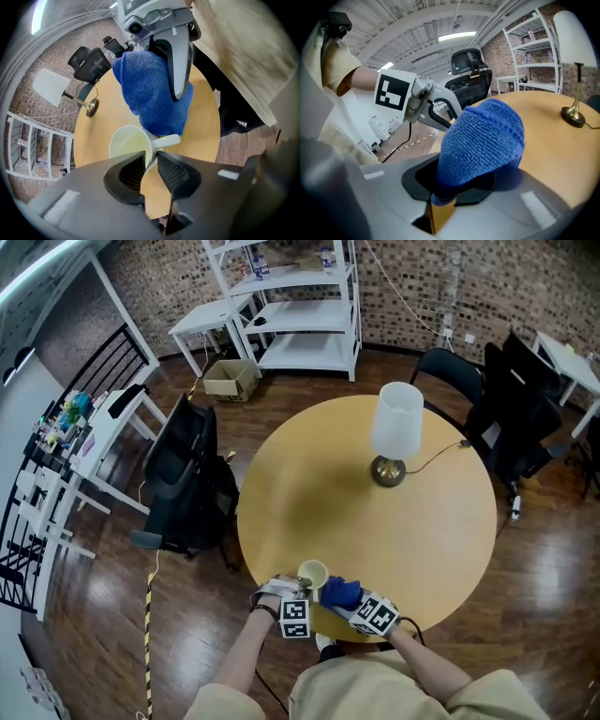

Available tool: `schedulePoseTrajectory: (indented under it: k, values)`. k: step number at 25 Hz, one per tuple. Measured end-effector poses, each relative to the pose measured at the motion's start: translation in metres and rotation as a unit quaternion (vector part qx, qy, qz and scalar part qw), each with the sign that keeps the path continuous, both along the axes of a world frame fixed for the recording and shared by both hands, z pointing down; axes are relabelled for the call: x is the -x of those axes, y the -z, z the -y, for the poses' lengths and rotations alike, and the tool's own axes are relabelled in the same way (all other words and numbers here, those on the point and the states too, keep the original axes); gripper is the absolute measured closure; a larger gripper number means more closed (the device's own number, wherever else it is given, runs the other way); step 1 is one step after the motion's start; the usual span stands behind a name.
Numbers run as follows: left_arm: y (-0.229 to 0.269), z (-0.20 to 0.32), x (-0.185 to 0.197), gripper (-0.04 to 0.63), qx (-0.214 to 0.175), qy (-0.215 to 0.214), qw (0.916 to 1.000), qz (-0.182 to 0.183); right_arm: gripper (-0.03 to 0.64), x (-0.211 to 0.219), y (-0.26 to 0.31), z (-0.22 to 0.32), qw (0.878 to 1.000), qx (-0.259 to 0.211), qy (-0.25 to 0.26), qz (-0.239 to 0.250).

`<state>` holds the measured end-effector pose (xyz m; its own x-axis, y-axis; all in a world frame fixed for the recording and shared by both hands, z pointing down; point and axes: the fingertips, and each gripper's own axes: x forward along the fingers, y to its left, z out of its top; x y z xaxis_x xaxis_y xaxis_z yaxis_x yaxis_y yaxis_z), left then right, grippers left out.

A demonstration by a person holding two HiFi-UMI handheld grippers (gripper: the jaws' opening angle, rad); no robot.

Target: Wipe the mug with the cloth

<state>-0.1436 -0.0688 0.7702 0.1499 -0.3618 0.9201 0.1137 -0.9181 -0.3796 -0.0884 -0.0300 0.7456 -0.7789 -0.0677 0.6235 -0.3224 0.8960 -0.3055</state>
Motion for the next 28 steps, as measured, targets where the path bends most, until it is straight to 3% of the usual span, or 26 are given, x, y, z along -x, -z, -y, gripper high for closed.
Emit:
schedulePoseTrajectory:
  k: [4, 8, 11, 17, 20, 24, 28]
  values:
    - [0.01, 0.006, -0.009, 0.559, 0.064, 0.072, 0.9931, -0.067, 0.557, -0.012, 0.005, 0.011, 1.0, -0.014, -0.022, -0.005]
    - [0.02, 0.013, -0.009, 0.574, 0.122, 0.177, 0.9653, -0.148, 0.557, -0.018, 0.025, 0.033, 0.998, -0.036, -0.054, 0.008]
    - [0.024, 0.016, -0.011, 0.575, 0.13, 0.208, 0.9537, -0.173, 0.557, -0.024, 0.044, 0.054, 0.995, -0.056, -0.08, 0.016]
    - [0.032, 0.017, -0.012, 0.574, 0.125, 0.242, 0.941, -0.201, 0.557, -0.023, 0.075, 0.079, 0.992, -0.079, -0.094, 0.033]
    - [0.035, 0.019, -0.011, 0.572, 0.116, 0.258, 0.9379, -0.201, 0.557, -0.012, 0.085, 0.078, 0.994, -0.096, -0.051, 0.026]
    - [0.041, 0.022, -0.015, 0.571, 0.123, 0.275, 0.9298, -0.212, 0.557, 0.016, 0.083, 0.067, 0.991, -0.126, 0.051, -0.011]
    - [0.042, 0.025, -0.018, 0.573, 0.151, 0.314, 0.9042, -0.247, 0.557, 0.035, 0.058, 0.044, 0.974, -0.142, 0.162, -0.068]
